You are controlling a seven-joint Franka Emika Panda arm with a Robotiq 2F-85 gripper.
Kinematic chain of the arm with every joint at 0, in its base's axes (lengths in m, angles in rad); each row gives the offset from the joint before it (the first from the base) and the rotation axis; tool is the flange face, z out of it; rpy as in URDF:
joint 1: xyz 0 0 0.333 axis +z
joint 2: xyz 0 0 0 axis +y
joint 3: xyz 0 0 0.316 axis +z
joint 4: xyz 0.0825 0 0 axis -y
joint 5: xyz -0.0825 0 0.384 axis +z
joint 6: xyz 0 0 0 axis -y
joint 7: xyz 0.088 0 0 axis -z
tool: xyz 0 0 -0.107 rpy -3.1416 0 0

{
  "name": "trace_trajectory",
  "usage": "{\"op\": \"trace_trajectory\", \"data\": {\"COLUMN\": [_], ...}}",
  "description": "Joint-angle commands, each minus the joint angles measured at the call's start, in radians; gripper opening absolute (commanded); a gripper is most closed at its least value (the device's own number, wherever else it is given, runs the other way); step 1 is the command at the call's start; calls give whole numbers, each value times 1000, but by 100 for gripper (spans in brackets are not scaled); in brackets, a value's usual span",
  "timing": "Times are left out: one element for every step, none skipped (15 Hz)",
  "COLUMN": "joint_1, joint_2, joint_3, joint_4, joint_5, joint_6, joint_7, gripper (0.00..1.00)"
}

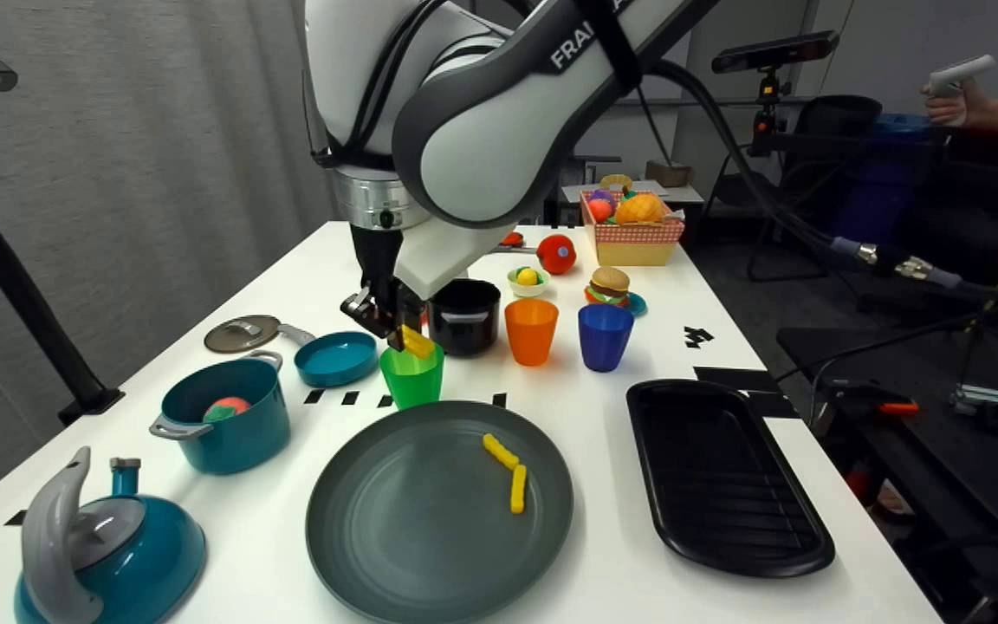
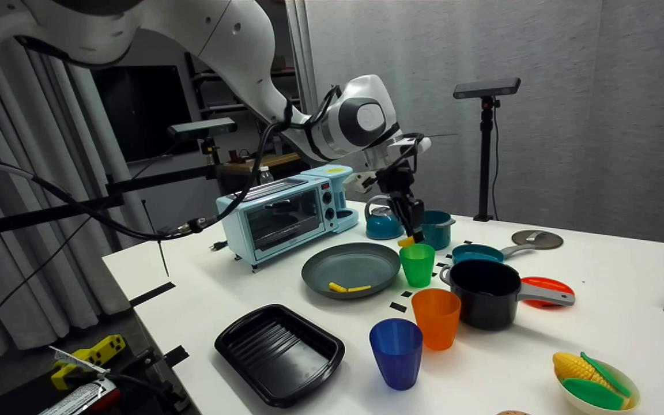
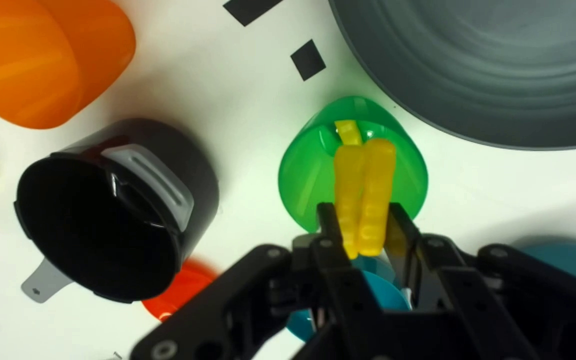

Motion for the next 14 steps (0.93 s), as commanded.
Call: {"op": "trace_trajectory", "data": {"joint_1": [-1,-1,-2,-2,-2,0,0,1,2,3,3,1,0,0], "joint_2": [26,30,33,37,42,46,50,54,57,60,63,66,68,70], "joint_3": [0,0,-1,0,-2,-3,-3,-4,-4,-5,-3,-1,1,1], "joint_4": [52,55,59,64,69,73,75,78,78,80,82,85,87,89], "joint_5": [8,6,5,6,5,4,2,1,-1,-2,-1,2,4,4], "joint_6": [-43,-46,-49,-52,-53,-55,-53,-50,-45,-44,-46,-48,-50,-50], "joint_7": [13,14,13,13,15,16,14,14,11,11,10,7,4,4], "gripper": [7,7,7,7,7,26,53,54,60,67,76,83,92,98]}}
